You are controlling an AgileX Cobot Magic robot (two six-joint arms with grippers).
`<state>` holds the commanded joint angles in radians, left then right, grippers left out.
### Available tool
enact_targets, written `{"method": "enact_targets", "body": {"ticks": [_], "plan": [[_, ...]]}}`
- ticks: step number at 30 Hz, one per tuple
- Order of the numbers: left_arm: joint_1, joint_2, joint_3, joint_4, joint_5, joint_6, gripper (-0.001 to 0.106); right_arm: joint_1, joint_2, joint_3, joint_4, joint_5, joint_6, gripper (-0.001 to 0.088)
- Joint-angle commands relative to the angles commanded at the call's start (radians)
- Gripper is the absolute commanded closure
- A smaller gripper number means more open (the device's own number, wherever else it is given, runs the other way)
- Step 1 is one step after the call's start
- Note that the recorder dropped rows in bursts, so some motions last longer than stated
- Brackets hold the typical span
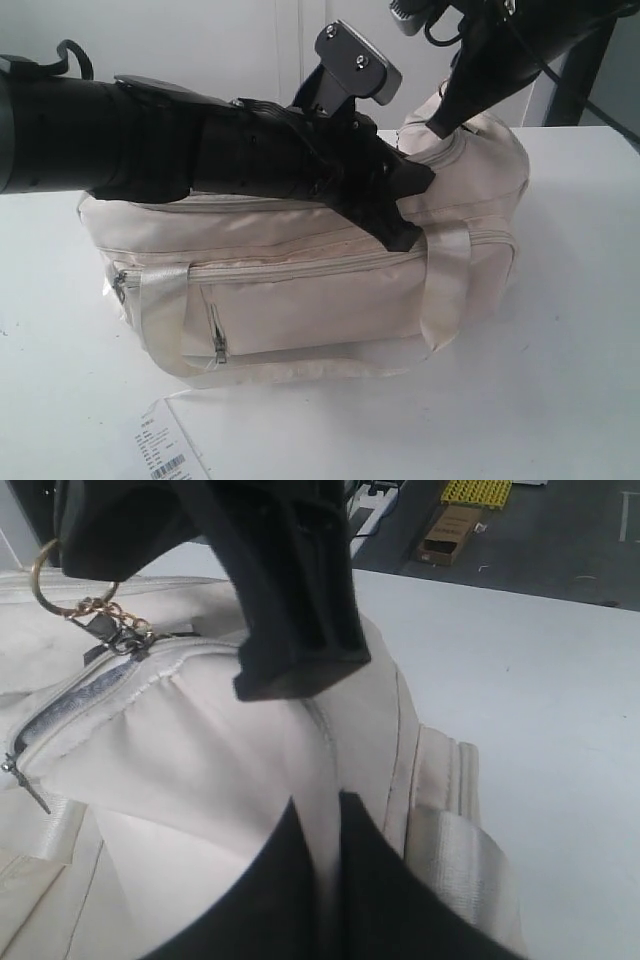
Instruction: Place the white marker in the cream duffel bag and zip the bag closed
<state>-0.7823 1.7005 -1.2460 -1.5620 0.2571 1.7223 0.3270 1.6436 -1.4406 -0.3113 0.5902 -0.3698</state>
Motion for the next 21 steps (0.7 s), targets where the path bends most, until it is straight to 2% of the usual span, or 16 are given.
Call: {"method": "enact_targets", "body": {"ticks": [21], "plan": [[0.0,-0.001,0.0,0.0,0.002,0.004,0.105,0.0,0.058,-0.002,0.001,-0.243,0.034,0.0868]]}}
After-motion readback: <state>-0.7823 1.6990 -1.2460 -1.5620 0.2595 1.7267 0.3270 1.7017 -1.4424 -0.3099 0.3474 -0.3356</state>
